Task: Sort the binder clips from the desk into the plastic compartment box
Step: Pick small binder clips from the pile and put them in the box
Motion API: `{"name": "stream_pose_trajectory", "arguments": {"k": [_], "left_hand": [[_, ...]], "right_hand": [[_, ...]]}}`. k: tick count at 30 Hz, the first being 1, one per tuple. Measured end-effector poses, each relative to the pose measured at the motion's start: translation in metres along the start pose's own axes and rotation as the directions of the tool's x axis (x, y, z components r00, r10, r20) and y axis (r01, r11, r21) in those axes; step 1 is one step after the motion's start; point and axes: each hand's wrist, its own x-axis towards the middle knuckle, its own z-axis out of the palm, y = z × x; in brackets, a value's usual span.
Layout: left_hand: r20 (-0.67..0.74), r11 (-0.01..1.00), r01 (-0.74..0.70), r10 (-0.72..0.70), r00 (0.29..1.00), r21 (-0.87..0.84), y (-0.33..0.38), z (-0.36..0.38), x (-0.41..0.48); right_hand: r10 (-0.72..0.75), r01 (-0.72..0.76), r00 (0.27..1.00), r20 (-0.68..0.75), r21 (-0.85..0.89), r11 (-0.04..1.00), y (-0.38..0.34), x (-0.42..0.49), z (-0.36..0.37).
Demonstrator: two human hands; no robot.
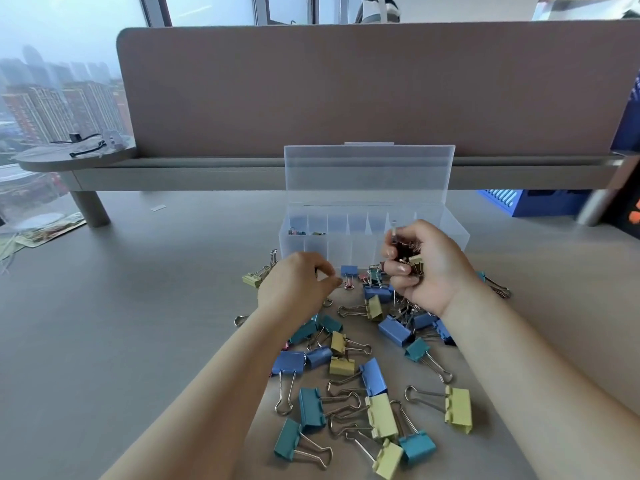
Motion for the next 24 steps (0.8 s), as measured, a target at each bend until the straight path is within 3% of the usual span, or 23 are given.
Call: {"name": "stream_pose_trajectory", "arguments": {"k": [2,5,8,11,13,15,16,18,21,24], "left_hand": [[0.015,0.992,-0.009,0.008,1.000,0.123,0.002,0.001,-0.001],[0.049,0.974,-0.007,-0.004,0.999,0.226,0.007,0.004,0.002],[0.051,0.960,-0.032,0.019,0.999,0.279,0.011,0.005,0.002],[0.047,0.960,-0.038,0.026,0.999,0.276,0.012,0.005,0.001],[0.062,0.963,-0.044,0.029,0.998,0.264,0.011,0.005,0.002],[0.086,0.971,-0.046,0.026,0.996,0.233,0.009,0.005,0.003],[0.099,0.975,-0.045,0.024,0.995,0.219,0.008,0.004,0.003],[0.117,0.977,-0.045,0.020,0.993,0.209,0.008,0.004,0.004],[0.119,0.976,-0.043,0.018,0.993,0.213,0.008,0.004,0.003],[0.131,0.981,-0.034,0.009,0.991,0.193,0.007,0.004,0.004]], "right_hand": [[0.025,-0.031,0.998,0.049,0.128,0.991,-0.001,-0.001,-0.003],[0.014,-0.021,0.998,0.059,0.131,0.991,0.000,-0.001,-0.007],[0.007,-0.008,0.999,0.040,0.026,1.000,0.000,-0.001,-0.007],[-0.080,0.075,0.997,-0.012,-0.233,0.969,-0.003,-0.002,-0.006],[-0.199,0.172,0.980,0.015,-0.574,0.800,-0.003,-0.005,-0.004],[-0.303,0.196,0.951,0.064,-0.880,0.432,-0.002,-0.006,-0.004],[-0.343,0.173,0.936,0.081,-0.953,0.249,-0.001,-0.004,-0.006],[-0.383,0.091,0.920,0.089,-0.996,-0.013,0.003,-0.002,-0.007],[-0.401,-0.004,0.911,0.091,-0.974,-0.229,0.011,-0.002,-0.005],[-0.365,0.008,0.926,0.102,-0.968,-0.251,0.017,-0.003,-0.002]]}}
